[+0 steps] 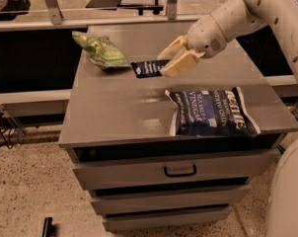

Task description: Move rxbar blueberry near blue chip bag

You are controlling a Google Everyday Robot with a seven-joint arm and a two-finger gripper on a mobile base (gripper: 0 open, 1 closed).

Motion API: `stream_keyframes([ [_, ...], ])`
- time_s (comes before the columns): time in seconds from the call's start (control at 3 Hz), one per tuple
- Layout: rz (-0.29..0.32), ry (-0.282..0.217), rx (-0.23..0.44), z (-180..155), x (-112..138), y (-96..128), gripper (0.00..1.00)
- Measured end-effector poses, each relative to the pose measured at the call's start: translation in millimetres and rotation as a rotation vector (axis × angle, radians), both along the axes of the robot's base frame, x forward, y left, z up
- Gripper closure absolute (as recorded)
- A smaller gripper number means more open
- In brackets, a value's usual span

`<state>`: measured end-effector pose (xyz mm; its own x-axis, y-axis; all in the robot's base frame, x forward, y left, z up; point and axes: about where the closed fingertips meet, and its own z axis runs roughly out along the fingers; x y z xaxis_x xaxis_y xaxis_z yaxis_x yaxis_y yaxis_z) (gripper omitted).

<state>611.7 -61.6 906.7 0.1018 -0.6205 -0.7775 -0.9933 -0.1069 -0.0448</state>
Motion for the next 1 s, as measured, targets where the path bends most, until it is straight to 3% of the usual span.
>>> stream_keyframes([
  [1.0,-0.152,-0.01,0.01,32.3,-21.9,-65.6,1.0],
])
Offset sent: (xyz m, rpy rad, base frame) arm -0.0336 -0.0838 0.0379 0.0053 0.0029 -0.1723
